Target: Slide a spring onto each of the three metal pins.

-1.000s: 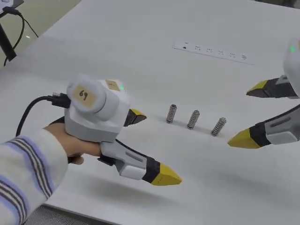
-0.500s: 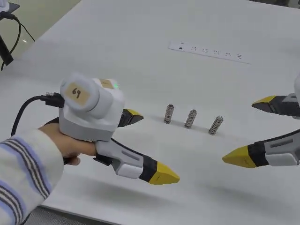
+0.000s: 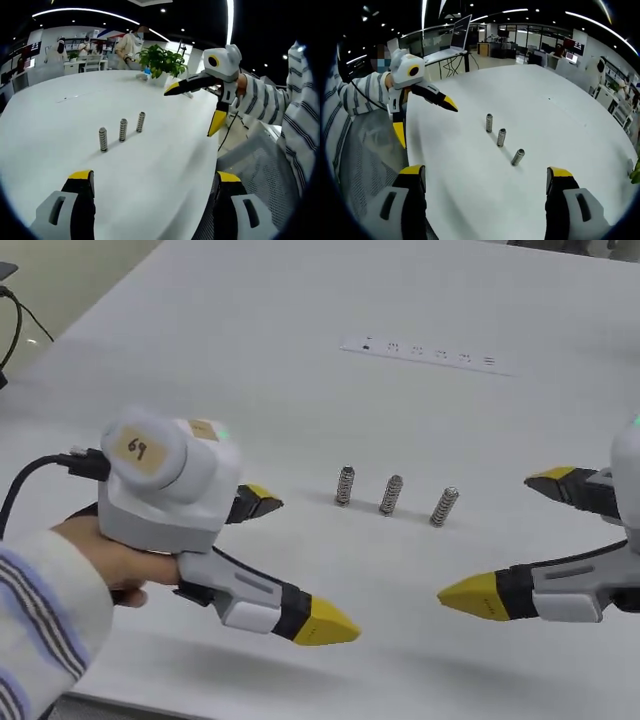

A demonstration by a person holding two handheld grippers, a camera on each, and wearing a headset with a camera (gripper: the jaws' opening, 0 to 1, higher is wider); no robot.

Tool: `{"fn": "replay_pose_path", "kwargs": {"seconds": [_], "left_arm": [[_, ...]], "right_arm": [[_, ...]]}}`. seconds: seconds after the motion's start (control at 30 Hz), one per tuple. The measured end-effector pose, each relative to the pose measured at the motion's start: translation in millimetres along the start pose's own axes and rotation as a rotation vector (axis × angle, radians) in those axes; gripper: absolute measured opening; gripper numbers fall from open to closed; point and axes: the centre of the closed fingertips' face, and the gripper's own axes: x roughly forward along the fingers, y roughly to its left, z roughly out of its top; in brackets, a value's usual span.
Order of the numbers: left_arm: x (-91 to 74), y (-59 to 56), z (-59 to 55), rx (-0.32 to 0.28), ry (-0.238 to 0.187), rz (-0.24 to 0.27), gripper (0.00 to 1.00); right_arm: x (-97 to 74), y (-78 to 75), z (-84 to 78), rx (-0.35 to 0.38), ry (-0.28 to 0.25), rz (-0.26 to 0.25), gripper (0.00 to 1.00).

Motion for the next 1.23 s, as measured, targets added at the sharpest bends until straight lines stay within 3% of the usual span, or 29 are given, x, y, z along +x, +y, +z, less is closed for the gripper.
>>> {"fn": "replay_pose_path", "kwargs": {"seconds": [0.43, 0.8, 1.23], "left_arm": [[-8.0, -1.6, -8.0, -0.017, 0.034, -0.013, 0.98], [-17.0, -0.5, -8.2, -0.025, 0.016, -0.007, 0.98], [-24.8, 1.5, -16.8, -0.038, 0.032, 0.004, 0.98]], "right_arm": [[-12.1, 5.9, -18.7, 0.098, -0.049, -0.047, 0.99], [-15.7, 11.4, -33.9, 0.068, -0.037, -0.103, 1.0], [-13.9, 11.7, -43.0, 0.135, -0.064, -0.145, 1.0]]}}
